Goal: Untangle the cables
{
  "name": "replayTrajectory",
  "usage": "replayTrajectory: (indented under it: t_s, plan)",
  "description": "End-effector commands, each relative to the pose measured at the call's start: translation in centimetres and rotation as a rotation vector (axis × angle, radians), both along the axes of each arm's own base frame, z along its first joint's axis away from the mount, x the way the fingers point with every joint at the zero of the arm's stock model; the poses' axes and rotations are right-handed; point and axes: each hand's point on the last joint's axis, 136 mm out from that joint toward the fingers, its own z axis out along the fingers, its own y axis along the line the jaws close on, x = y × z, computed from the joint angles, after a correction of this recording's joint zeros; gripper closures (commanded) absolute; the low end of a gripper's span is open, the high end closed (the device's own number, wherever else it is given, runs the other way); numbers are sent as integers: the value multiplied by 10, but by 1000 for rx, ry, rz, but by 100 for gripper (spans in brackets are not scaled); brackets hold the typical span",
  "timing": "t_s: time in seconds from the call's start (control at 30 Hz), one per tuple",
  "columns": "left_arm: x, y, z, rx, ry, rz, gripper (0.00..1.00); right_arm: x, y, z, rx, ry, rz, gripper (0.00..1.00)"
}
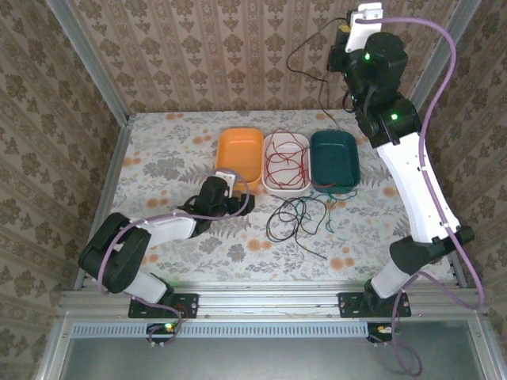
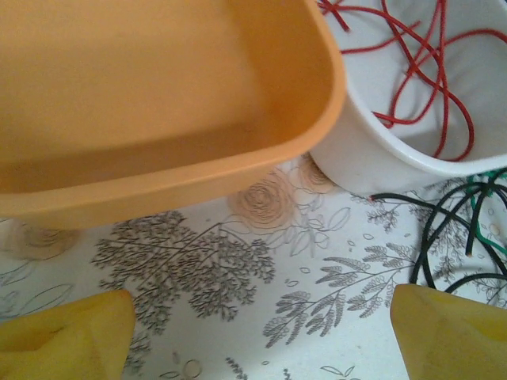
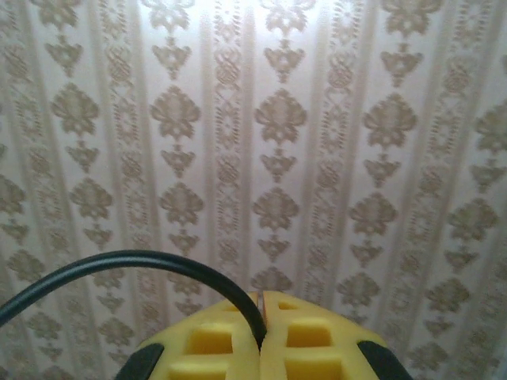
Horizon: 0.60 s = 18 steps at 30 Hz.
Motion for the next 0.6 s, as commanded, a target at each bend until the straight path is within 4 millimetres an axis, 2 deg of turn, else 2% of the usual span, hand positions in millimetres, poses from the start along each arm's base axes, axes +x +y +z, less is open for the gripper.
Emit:
replayTrajectory:
  t_s: [0.0, 0.07, 0.17, 0.3, 0.43, 0.57]
  plan:
    - [9, 9, 29, -75, -62, 97, 15, 3, 27, 8, 85, 7, 147, 100]
    - [11, 20, 35, -60, -79, 150, 15, 12, 39, 5, 122, 24, 195, 100]
    - [13, 53, 37, 16, -90, 303, 15, 29, 56, -11, 167, 68, 244, 100]
    - [8, 98, 32, 116, -93, 470, 15, 57, 86, -52, 242, 179, 337, 100]
    - [0, 117, 27, 110, -78, 530, 15, 84, 130, -101, 356, 298, 483, 100]
    - [-4, 124, 25, 106, -70, 548, 15, 105, 166, -142, 480, 393, 609, 100]
